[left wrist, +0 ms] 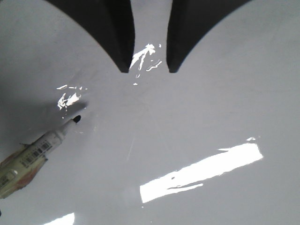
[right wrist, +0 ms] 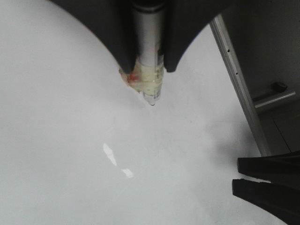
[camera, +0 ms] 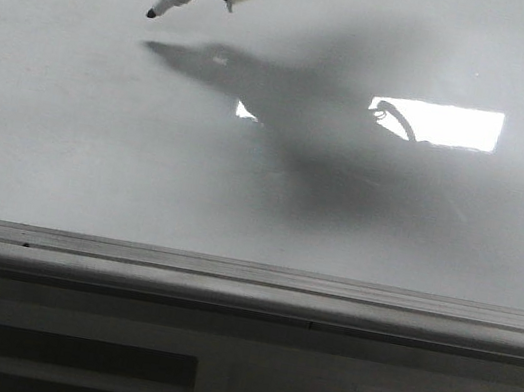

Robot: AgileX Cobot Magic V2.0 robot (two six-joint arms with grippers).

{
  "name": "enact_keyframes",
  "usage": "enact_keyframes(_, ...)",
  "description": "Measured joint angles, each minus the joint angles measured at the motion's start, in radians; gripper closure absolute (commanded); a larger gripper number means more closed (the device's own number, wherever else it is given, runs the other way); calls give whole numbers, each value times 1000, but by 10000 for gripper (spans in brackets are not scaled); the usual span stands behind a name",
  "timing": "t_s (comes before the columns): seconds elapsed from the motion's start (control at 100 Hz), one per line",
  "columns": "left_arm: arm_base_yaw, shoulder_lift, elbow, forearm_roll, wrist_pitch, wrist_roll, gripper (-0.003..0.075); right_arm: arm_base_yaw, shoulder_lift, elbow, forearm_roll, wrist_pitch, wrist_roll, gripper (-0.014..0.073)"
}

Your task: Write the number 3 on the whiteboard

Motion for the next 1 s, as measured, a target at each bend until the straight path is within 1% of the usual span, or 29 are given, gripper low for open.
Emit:
enact_keyframes(0.16,2,0,0,-1,0,0,741,-12,50,-29,0,13,2,655)
enact_keyframes(0.38,3,0,0,-1,0,0,741,-55,55,-39,19,46,10,652)
enact_keyframes(0.63,3,0,0,-1,-2,0,741,-121,12,-39,15,138,33,652)
enact_keyframes(0.83,3,0,0,-1,-2,0,741,-99,23,-1,14,170,35,652)
enact_keyframes(1.0,3,0,0,-1,-2,0,741,-75,48,2,25,165,37,652)
